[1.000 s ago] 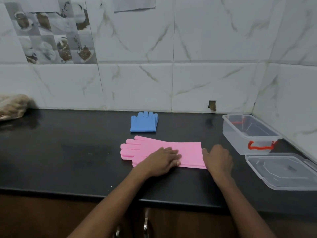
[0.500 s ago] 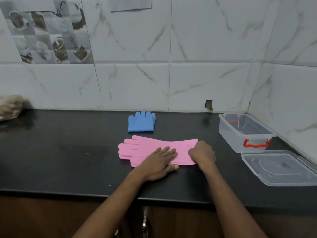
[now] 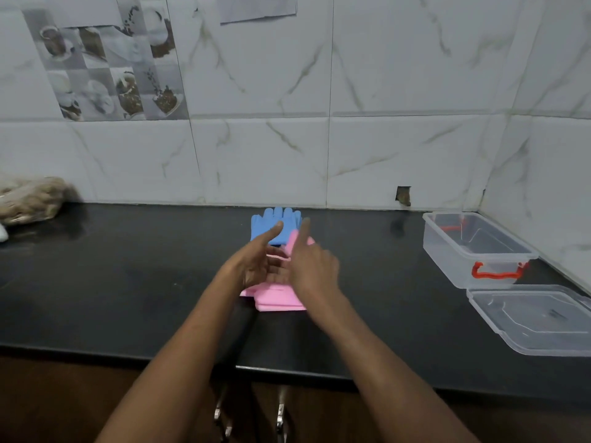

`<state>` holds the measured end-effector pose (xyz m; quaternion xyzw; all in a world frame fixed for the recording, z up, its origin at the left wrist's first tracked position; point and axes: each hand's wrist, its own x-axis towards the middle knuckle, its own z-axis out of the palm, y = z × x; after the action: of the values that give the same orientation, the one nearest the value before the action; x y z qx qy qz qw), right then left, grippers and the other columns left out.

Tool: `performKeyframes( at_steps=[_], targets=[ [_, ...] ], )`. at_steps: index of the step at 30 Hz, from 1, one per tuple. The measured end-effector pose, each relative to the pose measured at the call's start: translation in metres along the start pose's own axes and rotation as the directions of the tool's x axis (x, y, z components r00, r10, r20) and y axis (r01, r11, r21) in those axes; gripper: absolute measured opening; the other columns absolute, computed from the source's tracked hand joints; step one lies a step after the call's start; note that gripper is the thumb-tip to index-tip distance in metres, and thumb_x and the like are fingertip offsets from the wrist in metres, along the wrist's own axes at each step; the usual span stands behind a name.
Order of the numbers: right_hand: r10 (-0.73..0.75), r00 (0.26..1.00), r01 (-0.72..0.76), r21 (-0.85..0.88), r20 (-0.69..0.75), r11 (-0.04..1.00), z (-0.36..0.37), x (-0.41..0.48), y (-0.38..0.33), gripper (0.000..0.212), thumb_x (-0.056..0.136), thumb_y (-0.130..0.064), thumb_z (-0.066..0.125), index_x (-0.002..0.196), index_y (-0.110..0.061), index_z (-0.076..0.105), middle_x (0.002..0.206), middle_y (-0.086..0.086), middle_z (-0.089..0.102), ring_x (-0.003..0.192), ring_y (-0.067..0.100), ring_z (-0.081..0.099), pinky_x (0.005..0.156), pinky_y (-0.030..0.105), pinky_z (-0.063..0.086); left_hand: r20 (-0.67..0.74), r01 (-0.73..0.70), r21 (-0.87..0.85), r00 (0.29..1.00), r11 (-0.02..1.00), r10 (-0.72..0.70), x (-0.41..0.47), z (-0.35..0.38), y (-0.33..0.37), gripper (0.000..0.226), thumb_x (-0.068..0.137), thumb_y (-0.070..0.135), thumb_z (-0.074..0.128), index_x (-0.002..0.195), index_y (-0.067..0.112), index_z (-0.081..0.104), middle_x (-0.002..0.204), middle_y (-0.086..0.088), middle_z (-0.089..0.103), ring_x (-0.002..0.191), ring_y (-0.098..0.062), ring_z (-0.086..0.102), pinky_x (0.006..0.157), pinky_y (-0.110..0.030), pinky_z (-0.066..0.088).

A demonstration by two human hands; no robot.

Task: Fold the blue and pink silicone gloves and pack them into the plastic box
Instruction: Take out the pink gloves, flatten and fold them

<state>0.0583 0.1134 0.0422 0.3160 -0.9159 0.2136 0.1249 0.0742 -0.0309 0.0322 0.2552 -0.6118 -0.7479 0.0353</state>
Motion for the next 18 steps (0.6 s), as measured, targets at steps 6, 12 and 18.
performKeyframes(
  at_steps=[6,12,18],
  targets=[
    [-0.009,0.990,0.000,0.066,0.140,0.998,0.027,-0.043,0.006,0.052,0.094,-0.026,0.055,0.139,-0.005,0.042,0.131,0.014,0.058,0.117,0.028,0.055,0.099,0.038,0.043,-0.243,0.093,0.275,0.970,0.957,-0.024,0.008,0.004,-0.014,0.043,0.078,0.008,0.079,0.116,0.003,0.059,0.121,-0.015,0.061,0.100,-0.030,0.061,0.089,-0.045,0.055],
    [0.037,0.999,-0.050,0.464,0.037,0.884,0.018,-0.029,0.061,0.037,0.103,-0.039,0.031,0.093,-0.025,0.064,0.097,-0.002,0.065,0.090,0.011,0.061,0.082,0.030,0.042,-0.267,0.026,0.505,0.955,0.863,0.127,0.009,0.007,-0.007,0.025,0.077,0.000,0.076,0.101,0.001,0.066,0.102,-0.016,0.068,0.079,-0.025,0.063,0.066,-0.035,0.053],
    [-0.238,0.879,0.203,0.126,0.413,0.971,0.046,-0.014,0.074,0.069,0.097,-0.062,0.010,0.155,-0.026,0.015,0.164,0.002,0.001,0.151,0.019,-0.004,0.122,0.045,-0.002,-0.328,-0.002,0.702,0.887,0.713,0.325,0.011,0.008,-0.001,0.012,0.084,0.003,0.065,0.096,0.001,0.063,0.100,-0.020,0.069,0.083,-0.033,0.069,0.079,-0.043,0.061]
  ],
)
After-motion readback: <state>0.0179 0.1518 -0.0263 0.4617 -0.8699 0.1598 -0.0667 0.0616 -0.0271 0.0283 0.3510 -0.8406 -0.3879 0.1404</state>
